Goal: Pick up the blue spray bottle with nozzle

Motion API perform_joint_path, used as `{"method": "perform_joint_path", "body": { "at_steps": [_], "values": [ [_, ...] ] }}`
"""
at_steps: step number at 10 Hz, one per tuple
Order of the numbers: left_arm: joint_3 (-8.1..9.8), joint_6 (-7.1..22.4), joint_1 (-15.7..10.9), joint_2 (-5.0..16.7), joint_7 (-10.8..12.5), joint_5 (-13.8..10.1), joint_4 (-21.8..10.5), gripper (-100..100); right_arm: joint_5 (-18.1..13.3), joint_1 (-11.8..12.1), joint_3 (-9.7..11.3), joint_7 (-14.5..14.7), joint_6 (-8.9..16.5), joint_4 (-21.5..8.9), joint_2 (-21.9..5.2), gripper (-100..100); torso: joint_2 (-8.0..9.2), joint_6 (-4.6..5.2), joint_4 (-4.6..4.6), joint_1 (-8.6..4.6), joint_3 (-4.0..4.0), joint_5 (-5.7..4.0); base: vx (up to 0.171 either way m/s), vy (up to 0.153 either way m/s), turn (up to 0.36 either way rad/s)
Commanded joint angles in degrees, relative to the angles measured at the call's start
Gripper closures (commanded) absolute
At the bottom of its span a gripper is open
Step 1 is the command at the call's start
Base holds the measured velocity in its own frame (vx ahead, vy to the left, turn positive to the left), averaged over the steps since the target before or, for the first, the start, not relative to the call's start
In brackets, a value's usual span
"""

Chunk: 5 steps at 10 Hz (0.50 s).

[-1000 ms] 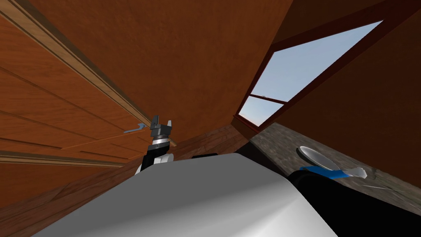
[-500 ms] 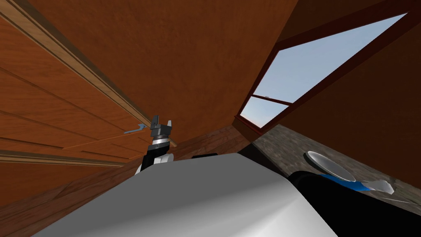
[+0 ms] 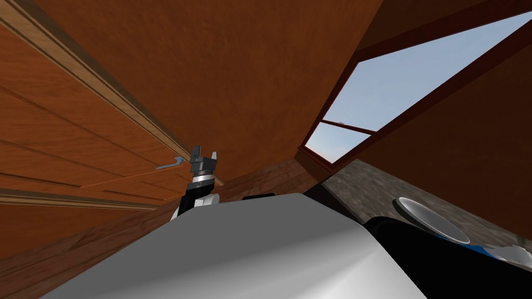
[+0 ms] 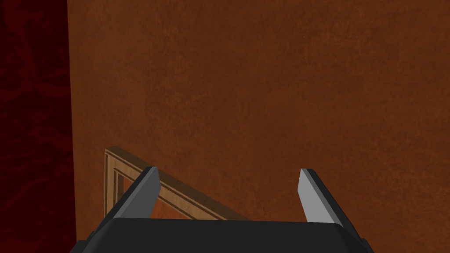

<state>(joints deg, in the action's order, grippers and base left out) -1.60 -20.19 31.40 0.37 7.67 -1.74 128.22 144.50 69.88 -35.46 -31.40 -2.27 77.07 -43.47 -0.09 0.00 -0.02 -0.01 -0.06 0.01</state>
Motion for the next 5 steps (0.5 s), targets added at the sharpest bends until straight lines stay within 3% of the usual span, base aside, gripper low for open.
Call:
{"method": "perform_joint_path", "body": {
  "at_steps": [1,2,3,5],
  "values": [
    [0.00,0.0,0.0,0.0,0.0,0.0,0.0,0,0.0,0.0,0.0,0.0,0.0,0.0,0.0,-100,0.00,0.00,0.00,0.00,0.00,0.00,0.018,0.000,0.002],
    [0.00,0.0,0.0,0.0,0.0,0.0,0.0,0,0.1,0.0,0.0,0.0,0.1,-0.1,0.0,0,0.07,0.00,0.01,0.00,0.04,0.00,0.000,0.000,0.000],
    [0.00,0.0,0.0,0.0,0.0,0.0,0.0,0,-2.8,-2.8,2.0,-0.8,3.0,-2.7,-1.0,-100,0.13,0.00,0.03,0.00,0.07,0.00,0.100,-0.044,-0.346],
    [0.01,0.0,0.0,0.0,0.0,0.0,0.0,0,-5.4,-5.3,2.0,-0.8,3.6,-2.7,-1.0,-100,-0.18,0.06,-0.03,-0.13,-0.10,-0.05,0.085,-0.027,-0.357]
  ]
}}
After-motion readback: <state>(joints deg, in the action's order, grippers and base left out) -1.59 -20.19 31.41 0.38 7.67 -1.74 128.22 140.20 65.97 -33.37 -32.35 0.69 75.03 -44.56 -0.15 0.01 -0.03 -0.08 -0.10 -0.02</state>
